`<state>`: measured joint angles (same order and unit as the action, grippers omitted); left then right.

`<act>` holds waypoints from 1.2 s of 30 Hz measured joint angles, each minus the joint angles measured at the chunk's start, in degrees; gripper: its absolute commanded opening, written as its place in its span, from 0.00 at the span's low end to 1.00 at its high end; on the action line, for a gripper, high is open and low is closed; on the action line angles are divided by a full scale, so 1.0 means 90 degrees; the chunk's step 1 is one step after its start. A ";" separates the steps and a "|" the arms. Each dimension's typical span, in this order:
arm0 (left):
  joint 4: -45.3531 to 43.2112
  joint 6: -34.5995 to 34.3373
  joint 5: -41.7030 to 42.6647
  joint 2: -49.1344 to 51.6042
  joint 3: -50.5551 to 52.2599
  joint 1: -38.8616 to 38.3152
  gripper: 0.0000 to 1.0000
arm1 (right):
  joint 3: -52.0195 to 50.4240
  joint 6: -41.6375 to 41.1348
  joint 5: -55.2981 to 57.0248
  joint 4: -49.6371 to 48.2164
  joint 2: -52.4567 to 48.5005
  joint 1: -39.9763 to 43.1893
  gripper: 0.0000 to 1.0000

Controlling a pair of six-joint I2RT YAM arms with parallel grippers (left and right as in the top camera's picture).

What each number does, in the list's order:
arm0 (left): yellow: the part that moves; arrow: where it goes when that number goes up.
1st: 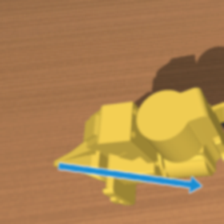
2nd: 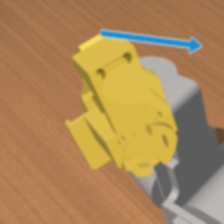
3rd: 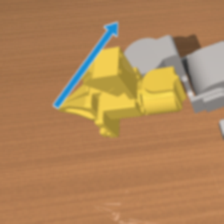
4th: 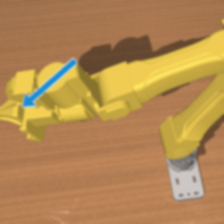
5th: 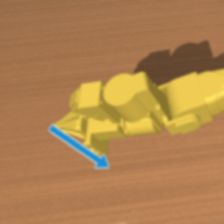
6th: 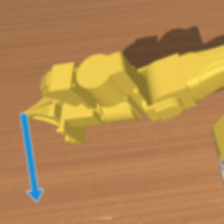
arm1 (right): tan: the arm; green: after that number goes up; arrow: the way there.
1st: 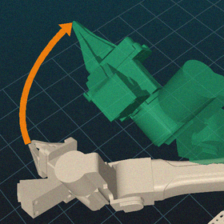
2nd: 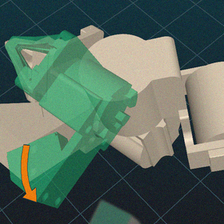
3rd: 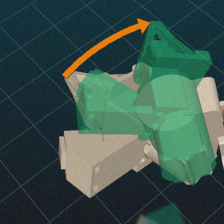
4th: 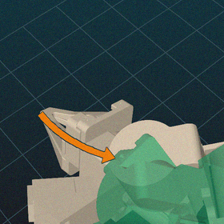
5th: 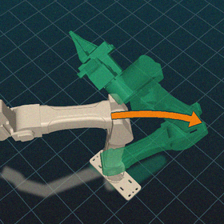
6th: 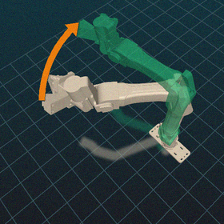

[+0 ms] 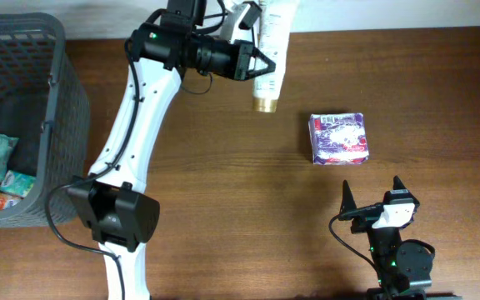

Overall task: Scan the item barcode
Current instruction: 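Lift the Pantene tube and hold it up at the scanner window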

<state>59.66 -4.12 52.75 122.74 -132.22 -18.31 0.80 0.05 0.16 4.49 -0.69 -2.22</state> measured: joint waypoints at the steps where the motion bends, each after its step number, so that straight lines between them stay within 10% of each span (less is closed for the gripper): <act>1: 0.0007 -0.0087 0.0036 0.0000 0.0000 0.0036 0.00 | 0.0000 -0.0002 0.0000 -0.0002 0.0000 0.0000 0.99; 36: 0.0155 -0.0335 0.1540 0.0000 0.0000 0.1171 0.00 | 0.0000 -0.0005 0.0000 -0.0002 0.0000 0.0000 0.99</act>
<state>61.06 -7.14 66.61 122.74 -132.22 -7.77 0.80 0.01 0.16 4.47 -0.69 -2.22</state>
